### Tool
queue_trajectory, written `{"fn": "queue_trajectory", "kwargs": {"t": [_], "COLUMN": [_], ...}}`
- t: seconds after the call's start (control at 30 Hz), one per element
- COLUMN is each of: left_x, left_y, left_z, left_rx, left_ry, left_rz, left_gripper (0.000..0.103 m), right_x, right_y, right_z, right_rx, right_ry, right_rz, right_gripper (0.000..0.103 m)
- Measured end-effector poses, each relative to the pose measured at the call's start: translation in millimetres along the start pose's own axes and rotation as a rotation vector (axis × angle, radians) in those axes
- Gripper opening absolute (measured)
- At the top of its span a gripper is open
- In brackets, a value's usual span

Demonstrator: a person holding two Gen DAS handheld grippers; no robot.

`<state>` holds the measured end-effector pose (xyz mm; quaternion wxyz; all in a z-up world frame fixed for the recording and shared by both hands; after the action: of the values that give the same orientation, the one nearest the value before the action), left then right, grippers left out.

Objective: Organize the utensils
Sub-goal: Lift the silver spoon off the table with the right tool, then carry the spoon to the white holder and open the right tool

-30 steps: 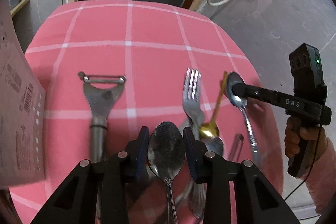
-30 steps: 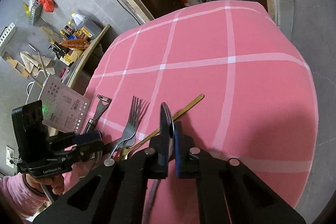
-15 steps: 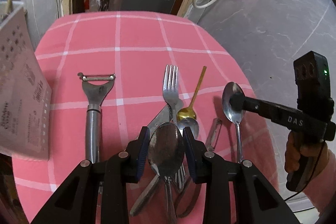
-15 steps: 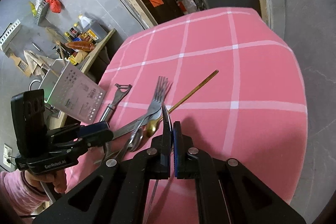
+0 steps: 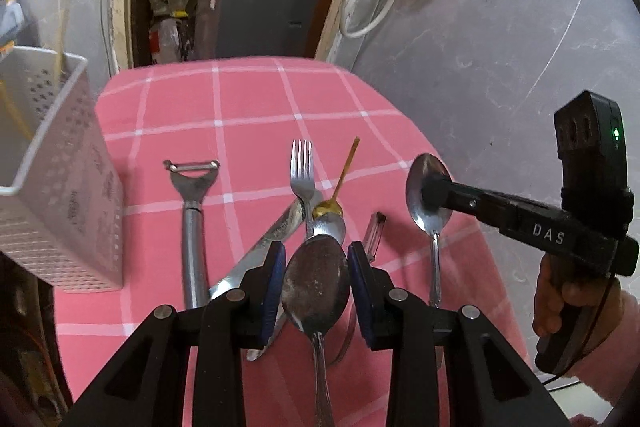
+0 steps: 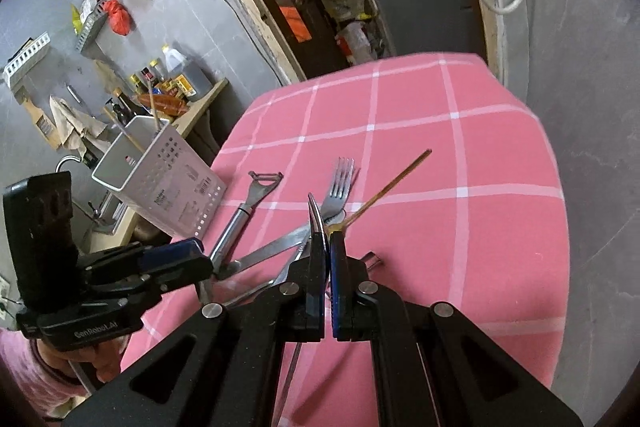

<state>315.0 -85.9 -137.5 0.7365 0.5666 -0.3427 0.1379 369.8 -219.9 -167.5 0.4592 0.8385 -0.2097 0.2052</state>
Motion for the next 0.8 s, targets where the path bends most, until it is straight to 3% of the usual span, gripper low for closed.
{"fn": "queue_trajectory", "kwargs": {"t": [0.37,0.63,0.7,0.8], "left_x": [13.8,44.8,50.9,52.9], "left_y": [46.8,82.8,85.1,82.2], "left_z": [-11.6,-41.7,-47.7,-55.1], "left_rx": [0.066,0.124,0.132,0.125], "left_ry": [-0.035,-0.017,-0.022,-0.012], "left_rz": [0.12,0.232,0.237,0.226], "left_gripper": [0.029,0.025,0.004,0.003], "right_x": [-2.9,29.0,35.7,42.0], "right_y": [37.0,63.8,66.0,67.6], "right_z": [-40.5,-90.3,-101.2,-116.2], "right_rx": [-0.006,0.031,0.042,0.05], "right_ry": [0.046,0.108,0.112,0.122], "right_rz": [0.131,0.278,0.291,0.304], "right_gripper": [0.003,0.003,0.003,0.002]}}
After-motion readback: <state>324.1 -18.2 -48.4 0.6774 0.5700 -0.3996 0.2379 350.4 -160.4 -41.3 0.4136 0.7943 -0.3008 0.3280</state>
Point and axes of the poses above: each gripper's, at about its wrist camera, not at the fingertips, and y roughly against the way its jaws point, z to its right, x to its top, the point moved 7 cm from there along -y, roughly the way its jaws point, and after that the axes turned 12 degrees about -y, right-handed, at the moved point
